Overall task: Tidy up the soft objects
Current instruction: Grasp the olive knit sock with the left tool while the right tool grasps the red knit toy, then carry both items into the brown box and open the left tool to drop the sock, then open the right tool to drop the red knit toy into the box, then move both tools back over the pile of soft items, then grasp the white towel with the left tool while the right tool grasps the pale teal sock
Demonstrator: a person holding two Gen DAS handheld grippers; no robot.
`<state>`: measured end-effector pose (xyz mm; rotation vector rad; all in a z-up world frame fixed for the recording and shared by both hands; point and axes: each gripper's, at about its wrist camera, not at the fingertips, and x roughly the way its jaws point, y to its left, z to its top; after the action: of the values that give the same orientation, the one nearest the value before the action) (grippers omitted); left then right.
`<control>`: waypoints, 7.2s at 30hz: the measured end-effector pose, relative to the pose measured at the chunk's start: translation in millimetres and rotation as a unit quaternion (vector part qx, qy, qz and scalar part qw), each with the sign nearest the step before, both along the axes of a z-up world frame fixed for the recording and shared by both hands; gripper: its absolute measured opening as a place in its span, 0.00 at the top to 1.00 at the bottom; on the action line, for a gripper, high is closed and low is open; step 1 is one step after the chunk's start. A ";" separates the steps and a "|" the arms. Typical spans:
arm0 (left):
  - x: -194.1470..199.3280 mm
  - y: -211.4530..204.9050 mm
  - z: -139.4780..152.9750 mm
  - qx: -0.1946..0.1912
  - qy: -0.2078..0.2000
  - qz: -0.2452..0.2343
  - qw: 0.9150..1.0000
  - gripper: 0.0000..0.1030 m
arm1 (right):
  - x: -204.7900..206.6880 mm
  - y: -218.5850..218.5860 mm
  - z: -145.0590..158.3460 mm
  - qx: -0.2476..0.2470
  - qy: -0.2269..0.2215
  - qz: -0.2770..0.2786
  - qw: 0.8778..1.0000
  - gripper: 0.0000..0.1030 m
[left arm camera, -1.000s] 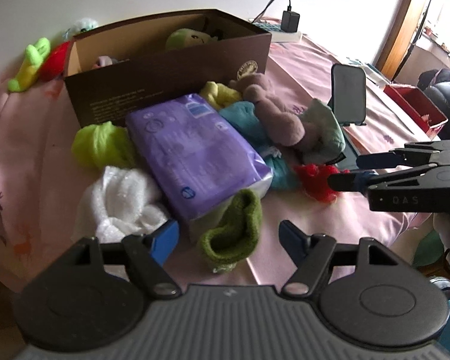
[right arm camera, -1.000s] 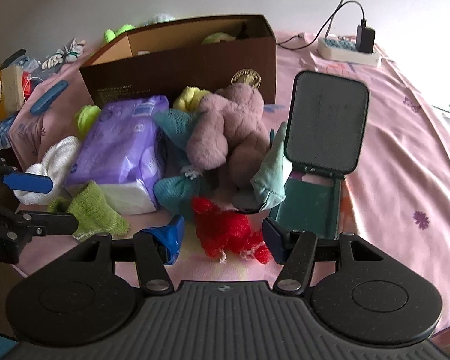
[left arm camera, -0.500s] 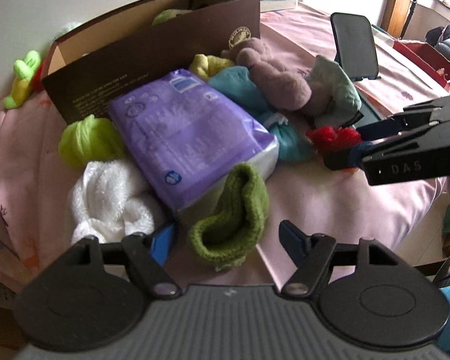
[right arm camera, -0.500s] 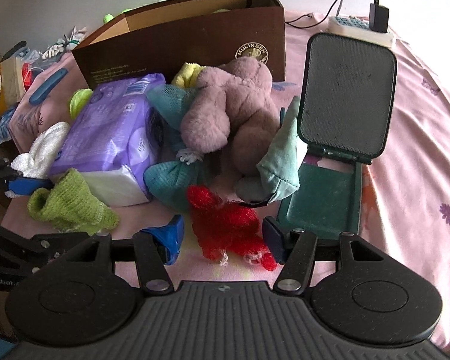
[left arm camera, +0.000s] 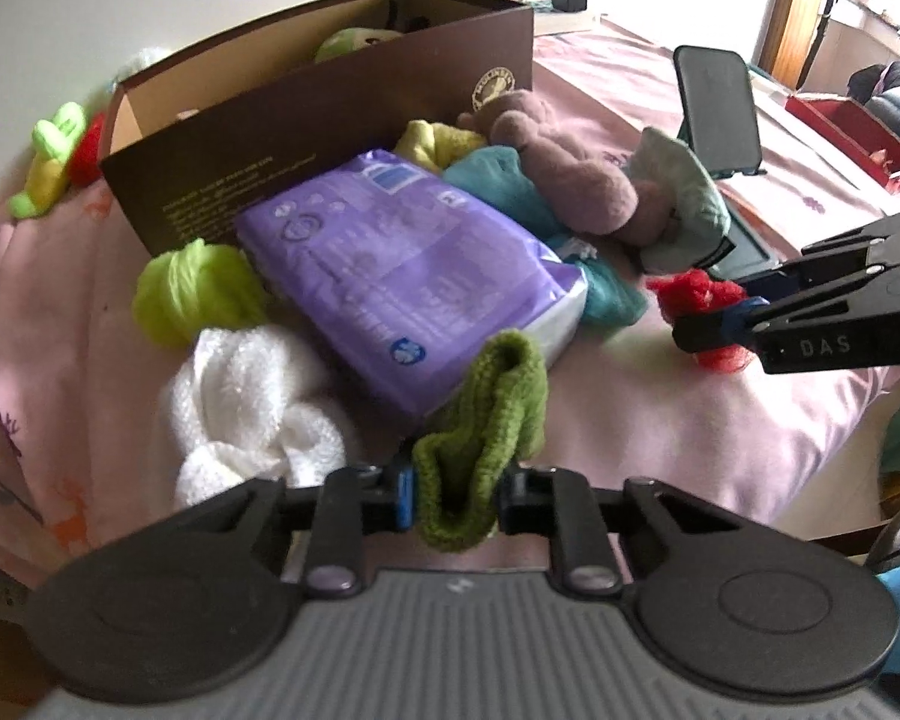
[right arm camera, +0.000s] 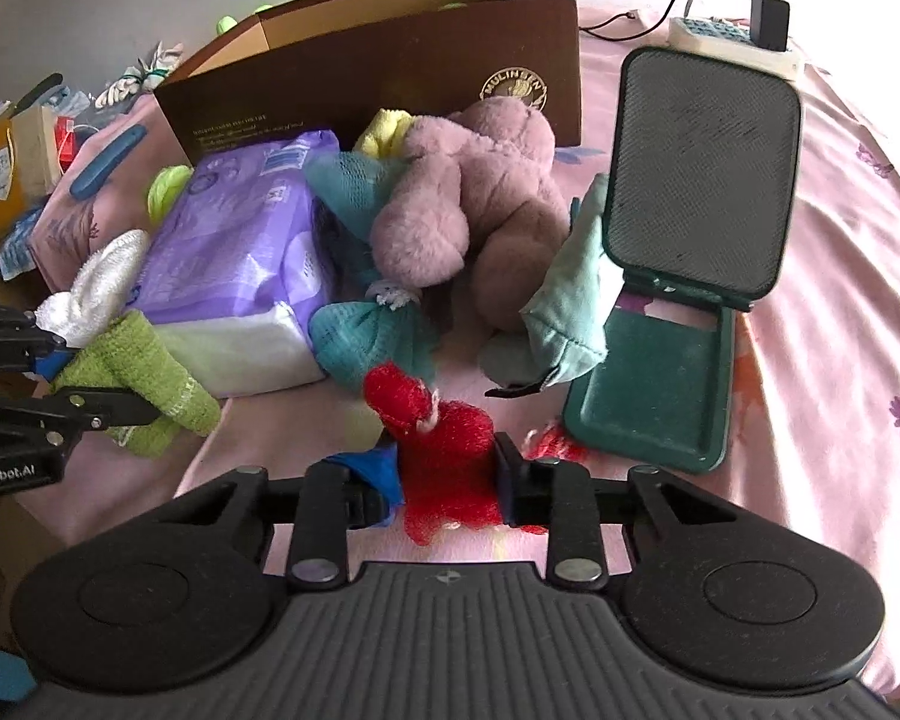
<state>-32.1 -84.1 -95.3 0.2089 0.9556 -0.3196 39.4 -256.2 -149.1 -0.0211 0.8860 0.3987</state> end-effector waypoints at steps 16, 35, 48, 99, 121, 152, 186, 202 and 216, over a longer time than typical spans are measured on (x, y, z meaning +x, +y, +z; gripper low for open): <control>-19.1 9.4 37.3 -0.063 -0.029 -0.055 0.996 0.82 | -10.3 -21.4 39.9 0.083 0.000 -0.006 0.997 0.91; 62.2 21.9 94.2 -0.099 -0.110 0.005 0.989 0.82 | 72.3 -7.7 121.9 0.187 -0.069 0.033 0.979 0.91; 167.5 46.3 125.7 -0.078 -0.145 0.098 0.982 0.81 | 175.4 7.7 148.9 0.183 -0.102 0.047 0.977 0.90; 216.9 72.0 85.9 -0.075 -0.097 0.249 0.961 0.44 | 263.0 51.7 80.8 0.160 0.021 -0.001 0.987 0.78; 144.0 99.6 110.0 -0.094 -0.129 0.276 0.948 0.43 | 170.9 44.0 101.0 0.112 -0.062 0.008 0.992 0.76; 37.4 116.8 54.5 -0.105 -0.063 0.186 0.975 0.41 | 48.8 40.5 52.6 0.077 -0.029 -0.040 0.996 0.76; 30.9 96.0 4.7 -0.074 -0.032 0.084 0.993 0.35 | 5.3 -5.6 28.6 0.033 -0.012 -0.122 0.992 0.76; 25.3 98.6 6.8 -0.068 -0.034 0.067 0.995 0.34 | 31.8 -11.2 10.1 0.026 -0.041 -0.163 0.985 0.90; 35.8 99.1 0.5 -0.090 -0.018 0.075 0.993 0.33 | -1.7 10.7 20.0 0.030 -0.024 -0.048 0.998 1.00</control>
<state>3.8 15.0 -94.8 -0.0213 0.8956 -0.2607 37.7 -245.5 -129.1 0.0667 0.8241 0.3342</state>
